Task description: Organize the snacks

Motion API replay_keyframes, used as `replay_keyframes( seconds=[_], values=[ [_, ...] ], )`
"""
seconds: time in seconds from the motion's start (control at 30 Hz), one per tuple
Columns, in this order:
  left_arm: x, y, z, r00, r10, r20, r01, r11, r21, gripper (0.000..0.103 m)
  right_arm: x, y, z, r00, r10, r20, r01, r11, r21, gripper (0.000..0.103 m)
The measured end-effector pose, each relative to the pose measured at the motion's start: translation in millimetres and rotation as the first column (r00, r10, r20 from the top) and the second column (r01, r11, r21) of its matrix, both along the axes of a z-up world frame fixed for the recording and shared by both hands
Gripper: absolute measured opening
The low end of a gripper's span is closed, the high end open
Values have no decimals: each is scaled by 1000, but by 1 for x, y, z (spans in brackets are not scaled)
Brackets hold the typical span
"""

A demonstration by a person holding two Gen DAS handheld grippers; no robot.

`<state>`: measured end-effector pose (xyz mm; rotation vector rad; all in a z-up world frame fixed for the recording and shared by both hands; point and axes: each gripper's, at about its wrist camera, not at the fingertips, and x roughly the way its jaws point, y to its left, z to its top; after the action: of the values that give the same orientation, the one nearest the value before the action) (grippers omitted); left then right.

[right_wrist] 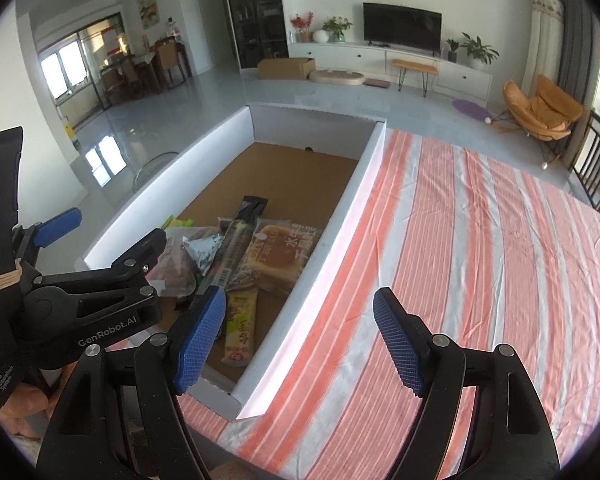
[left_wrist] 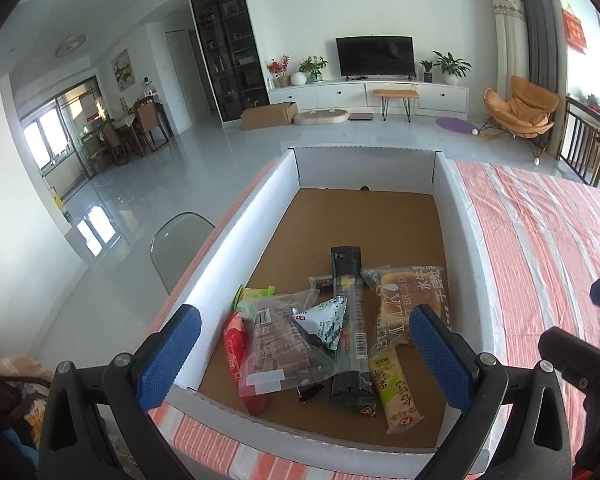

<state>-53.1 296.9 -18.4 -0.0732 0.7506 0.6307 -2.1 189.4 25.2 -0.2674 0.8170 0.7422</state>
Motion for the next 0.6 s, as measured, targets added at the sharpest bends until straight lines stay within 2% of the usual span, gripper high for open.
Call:
replay_keyframes(
  seconds=[0.6],
  values=[
    [-9, 1, 5, 1000, 5, -7, -5, 999, 39, 103, -2, 14, 0, 1000, 29, 0, -29, 1000, -10, 80]
  ],
)
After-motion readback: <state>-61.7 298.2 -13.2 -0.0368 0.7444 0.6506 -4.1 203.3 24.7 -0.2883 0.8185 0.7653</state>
